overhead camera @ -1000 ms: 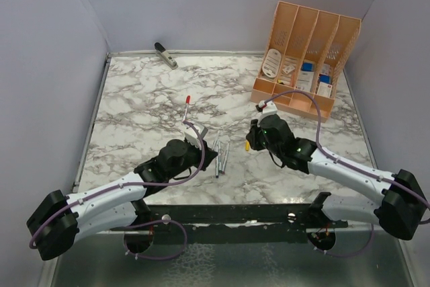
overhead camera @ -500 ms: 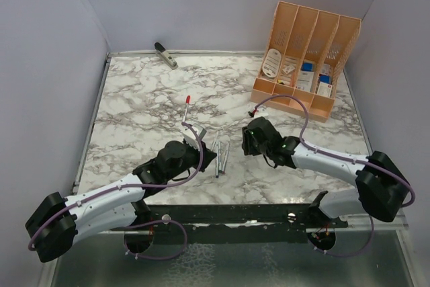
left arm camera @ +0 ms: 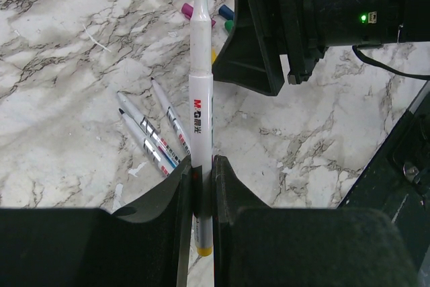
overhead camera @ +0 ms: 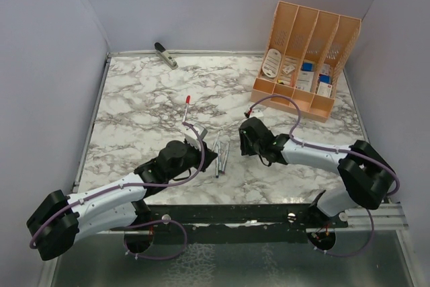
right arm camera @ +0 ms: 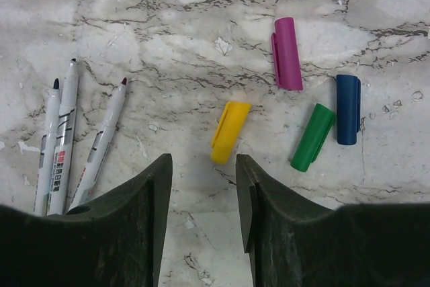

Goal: Insert the pens into the pen caps

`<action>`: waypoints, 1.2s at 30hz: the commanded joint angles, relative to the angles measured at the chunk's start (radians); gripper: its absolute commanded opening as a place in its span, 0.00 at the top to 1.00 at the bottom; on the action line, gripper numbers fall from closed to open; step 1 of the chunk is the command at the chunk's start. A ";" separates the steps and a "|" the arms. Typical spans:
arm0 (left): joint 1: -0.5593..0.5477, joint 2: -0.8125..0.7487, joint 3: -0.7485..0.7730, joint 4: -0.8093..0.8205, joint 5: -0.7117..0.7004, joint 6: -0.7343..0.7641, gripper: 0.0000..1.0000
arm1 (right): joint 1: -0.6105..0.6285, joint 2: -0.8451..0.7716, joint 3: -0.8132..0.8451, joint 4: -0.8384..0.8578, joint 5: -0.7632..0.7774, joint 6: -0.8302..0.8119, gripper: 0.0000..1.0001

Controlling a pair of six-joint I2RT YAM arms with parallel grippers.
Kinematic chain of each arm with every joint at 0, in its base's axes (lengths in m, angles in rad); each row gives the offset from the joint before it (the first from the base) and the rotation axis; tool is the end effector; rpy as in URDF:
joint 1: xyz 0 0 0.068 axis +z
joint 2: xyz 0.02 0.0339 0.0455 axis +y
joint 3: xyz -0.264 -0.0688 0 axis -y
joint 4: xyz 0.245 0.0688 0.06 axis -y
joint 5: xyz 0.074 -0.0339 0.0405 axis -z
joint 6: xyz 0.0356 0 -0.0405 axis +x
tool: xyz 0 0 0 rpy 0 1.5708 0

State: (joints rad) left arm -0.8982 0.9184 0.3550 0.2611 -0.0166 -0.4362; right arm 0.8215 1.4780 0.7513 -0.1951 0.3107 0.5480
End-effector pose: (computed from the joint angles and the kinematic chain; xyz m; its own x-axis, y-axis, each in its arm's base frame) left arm 0.1273 -0.1588 0.2105 -0.4944 -0.0574 -0.8674 0.6216 0.6742 -0.3989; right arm 0.2012 0.2003 0.1725 -0.7608 -0.0896 -0.6428 -0.2049 0.9729 0.1070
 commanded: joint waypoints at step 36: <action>0.004 0.008 0.024 0.014 0.017 0.011 1.00 | -0.058 0.152 0.032 0.057 0.011 0.056 0.66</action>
State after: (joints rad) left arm -0.8978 0.9264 0.3550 0.2611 -0.0082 -0.4358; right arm 0.7700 1.6215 0.7940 -0.1333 0.3607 0.5919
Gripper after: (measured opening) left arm 0.151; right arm 0.341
